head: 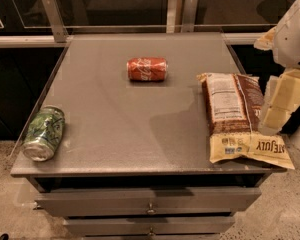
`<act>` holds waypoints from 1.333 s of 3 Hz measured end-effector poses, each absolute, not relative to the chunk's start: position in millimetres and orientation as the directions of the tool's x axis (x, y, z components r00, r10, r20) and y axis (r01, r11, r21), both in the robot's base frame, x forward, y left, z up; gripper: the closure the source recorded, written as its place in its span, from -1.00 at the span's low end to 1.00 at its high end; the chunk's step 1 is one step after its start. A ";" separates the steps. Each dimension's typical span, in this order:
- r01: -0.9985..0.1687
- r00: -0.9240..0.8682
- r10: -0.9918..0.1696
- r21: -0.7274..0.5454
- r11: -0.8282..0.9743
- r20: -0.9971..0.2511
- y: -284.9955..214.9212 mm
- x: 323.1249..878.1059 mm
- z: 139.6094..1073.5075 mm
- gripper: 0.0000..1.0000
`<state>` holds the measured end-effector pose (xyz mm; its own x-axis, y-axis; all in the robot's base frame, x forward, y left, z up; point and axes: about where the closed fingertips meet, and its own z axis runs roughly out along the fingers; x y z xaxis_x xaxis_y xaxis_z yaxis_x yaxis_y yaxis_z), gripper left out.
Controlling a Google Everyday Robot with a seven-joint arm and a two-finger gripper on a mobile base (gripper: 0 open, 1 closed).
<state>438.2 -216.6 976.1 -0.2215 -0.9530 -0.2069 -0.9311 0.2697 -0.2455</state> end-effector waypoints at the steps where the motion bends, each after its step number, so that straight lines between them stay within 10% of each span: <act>1: -0.930 -0.221 -0.952 -0.247 0.270 -0.210 -215.5 438.7 975.8 -1.00; 4: -0.941 -0.282 -0.929 -0.118 0.316 -0.241 -193.8 448.1 880.8 -1.00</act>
Offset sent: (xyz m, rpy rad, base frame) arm 0.0137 0.0146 -0.0642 0.0353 0.0713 -0.0211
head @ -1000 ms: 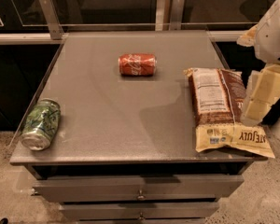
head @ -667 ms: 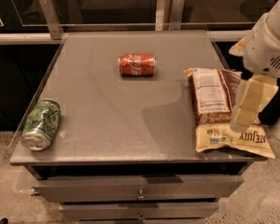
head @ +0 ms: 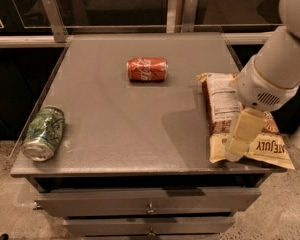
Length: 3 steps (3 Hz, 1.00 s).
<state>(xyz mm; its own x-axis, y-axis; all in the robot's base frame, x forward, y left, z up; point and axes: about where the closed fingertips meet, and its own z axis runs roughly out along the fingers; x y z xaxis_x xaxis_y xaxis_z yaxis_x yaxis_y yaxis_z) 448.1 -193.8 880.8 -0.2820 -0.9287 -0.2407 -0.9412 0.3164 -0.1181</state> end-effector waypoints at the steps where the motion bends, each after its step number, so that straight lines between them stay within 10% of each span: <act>1: -0.940 -0.299 -0.916 -0.083 0.331 -0.267 -187.1 447.3 855.2 -0.65; 3: -0.934 -0.309 -0.908 -0.091 0.346 -0.283 -193.1 451.7 850.5 0.30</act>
Offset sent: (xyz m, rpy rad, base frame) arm 0.0173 -0.0088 -0.0586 0.0892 -0.0186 -0.0629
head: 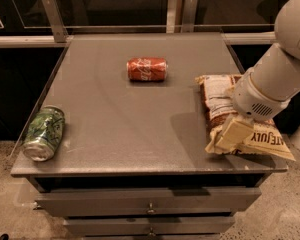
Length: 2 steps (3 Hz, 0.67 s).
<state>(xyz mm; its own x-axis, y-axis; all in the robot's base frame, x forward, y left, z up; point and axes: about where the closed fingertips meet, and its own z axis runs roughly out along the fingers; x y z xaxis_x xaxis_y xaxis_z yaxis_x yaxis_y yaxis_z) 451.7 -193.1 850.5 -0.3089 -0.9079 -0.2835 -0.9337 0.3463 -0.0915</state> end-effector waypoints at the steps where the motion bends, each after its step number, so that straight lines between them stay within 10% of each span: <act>1: -0.920 -0.301 -0.902 -0.155 0.361 -0.310 -198.5 458.7 874.1 0.77; 2: -0.906 -0.274 -0.894 -0.217 0.364 -0.355 -197.2 461.9 910.9 1.00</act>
Offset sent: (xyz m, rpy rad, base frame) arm 0.0158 -0.0035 0.1034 0.0668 -0.2382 -0.0148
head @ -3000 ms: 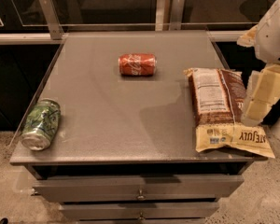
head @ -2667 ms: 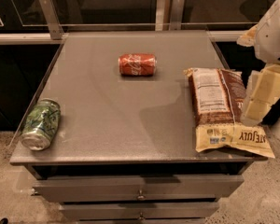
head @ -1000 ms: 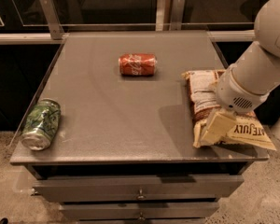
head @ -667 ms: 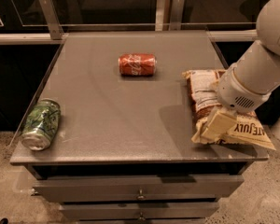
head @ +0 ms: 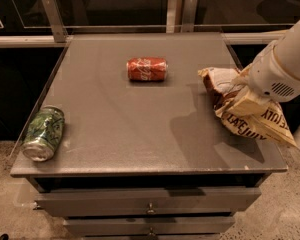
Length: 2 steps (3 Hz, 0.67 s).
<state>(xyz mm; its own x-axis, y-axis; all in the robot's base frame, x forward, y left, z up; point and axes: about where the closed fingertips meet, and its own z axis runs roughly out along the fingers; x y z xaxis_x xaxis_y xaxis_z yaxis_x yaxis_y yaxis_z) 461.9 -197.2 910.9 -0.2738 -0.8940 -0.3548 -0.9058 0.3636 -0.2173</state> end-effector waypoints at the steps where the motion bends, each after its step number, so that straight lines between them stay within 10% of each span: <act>1: -0.890 -0.232 -0.886 -0.280 0.359 -0.401 -194.2 464.7 956.4 1.00; 2: -0.880 -0.182 -0.867 -0.317 0.355 -0.465 -189.5 463.5 1003.2 1.00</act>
Offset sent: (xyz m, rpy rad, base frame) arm 0.0022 0.0132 0.1490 0.1713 -0.2194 0.0652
